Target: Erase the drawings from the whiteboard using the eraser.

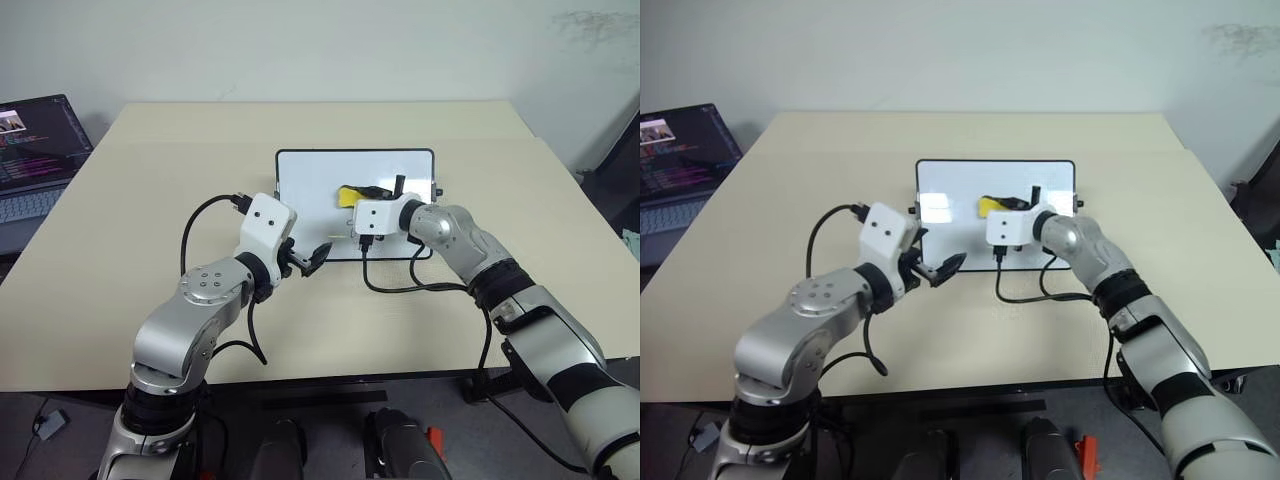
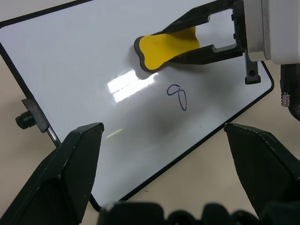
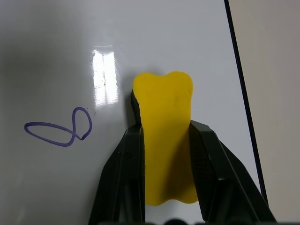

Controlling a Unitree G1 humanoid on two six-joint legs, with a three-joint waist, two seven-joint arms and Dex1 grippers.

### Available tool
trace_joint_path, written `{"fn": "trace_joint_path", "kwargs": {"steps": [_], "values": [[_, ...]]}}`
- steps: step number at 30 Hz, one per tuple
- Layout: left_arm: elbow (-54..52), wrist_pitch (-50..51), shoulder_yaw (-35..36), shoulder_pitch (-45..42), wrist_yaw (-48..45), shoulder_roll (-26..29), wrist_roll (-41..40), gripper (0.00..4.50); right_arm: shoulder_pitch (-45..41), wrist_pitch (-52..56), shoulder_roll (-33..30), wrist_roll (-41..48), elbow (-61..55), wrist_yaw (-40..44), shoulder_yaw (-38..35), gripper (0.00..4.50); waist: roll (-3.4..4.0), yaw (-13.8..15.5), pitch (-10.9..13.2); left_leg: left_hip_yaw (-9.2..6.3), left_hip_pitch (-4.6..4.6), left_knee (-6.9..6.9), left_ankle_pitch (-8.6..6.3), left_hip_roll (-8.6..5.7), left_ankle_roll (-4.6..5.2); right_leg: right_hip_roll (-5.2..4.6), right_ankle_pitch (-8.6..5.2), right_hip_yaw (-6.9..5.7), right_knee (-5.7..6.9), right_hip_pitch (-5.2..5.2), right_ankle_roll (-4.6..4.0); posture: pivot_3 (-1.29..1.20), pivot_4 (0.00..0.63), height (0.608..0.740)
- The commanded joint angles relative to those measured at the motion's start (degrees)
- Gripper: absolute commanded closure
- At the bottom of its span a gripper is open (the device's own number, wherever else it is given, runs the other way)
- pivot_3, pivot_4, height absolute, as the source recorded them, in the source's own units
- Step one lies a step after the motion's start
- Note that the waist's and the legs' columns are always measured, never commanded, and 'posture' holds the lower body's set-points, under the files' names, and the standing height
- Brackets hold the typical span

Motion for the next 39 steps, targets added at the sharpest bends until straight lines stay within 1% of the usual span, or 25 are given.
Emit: {"fn": "trace_joint_path", "kwargs": {"steps": [1,8,11,13,21,30,39], "values": [[-1.55,-0.32,0.70,-1.29,-0.14,0.04,-0.20,0.00,0.14,-1.61,-0.22,-1.30,1.16,0.17,0.84,3.53,0.00,-0.01,0.00,0.00,0.00,0.00,0.00,0.00,0.00,0.00,0.00,0.00,0.00,0.00,0.00,0.00,0.150,0.740],[-0.71,-0.55,0.74,-2.15,-0.52,0.23,-0.06,0.00,4.66,-1.93,-1.69,-2.27,-0.87,4.47,2.57,3.53,-0.03,0.00,-0.02,-0.03,0.11,0.02,0.00,0.00,0.00,0.00,0.00,-0.02,0.00,0.15,-0.01,0.00,0.150,0.740],[-0.64,-0.56,0.68,-2.31,-0.68,0.28,-0.06,0.00,6.60,-1.51,-2.33,-2.50,-2.69,6.44,2.97,3.53,-0.03,-0.06,-0.02,-0.05,0.57,0.02,0.00,-0.01,-0.01,0.00,-0.17,-0.02,-0.08,0.63,-0.28,0.00,0.150,0.740],[-0.69,-0.48,0.61,-2.37,-0.74,0.24,-0.14,0.00,8.00,-1.14,-2.73,-2.50,-4.03,7.83,3.17,3.53,-0.05,-0.15,-0.04,-0.04,0.88,0.01,-0.01,-0.01,-0.01,0.00,-0.20,0.00,-0.11,0.92,-0.32,0.00,0.150,0.740],[-0.53,-0.54,0.44,-2.49,-0.98,0.31,-0.17,0.00,9.35,0.21,-3.19,-2.85,-5.74,10.02,3.00,3.53,-0.05,-0.19,-0.04,-0.08,0.95,0.03,0.02,-0.04,0.01,0.02,-0.21,0.05,-0.09,0.90,-0.33,0.00,0.150,0.740],[-0.42,-0.77,0.51,-2.58,-1.29,0.55,0.01,0.00,3.73,3.43,-3.18,-3.49,-3.06,2.39,-0.10,3.53,-0.06,-0.18,-0.03,-0.09,0.92,0.03,0.03,-0.05,0.01,0.02,-0.21,0.09,-0.09,0.86,-0.33,0.00,0.150,0.740],[0.09,-1.23,0.38,-2.93,-1.61,0.37,0.29,0.00,-0.66,7.00,-3.71,-3.26,-3.46,-1.90,-2.52,3.53,-0.06,-0.16,-0.03,-0.08,0.84,0.00,0.03,-0.06,0.00,0.02,-0.21,0.09,-0.12,0.81,-0.33,0.00,0.150,0.740]]}}
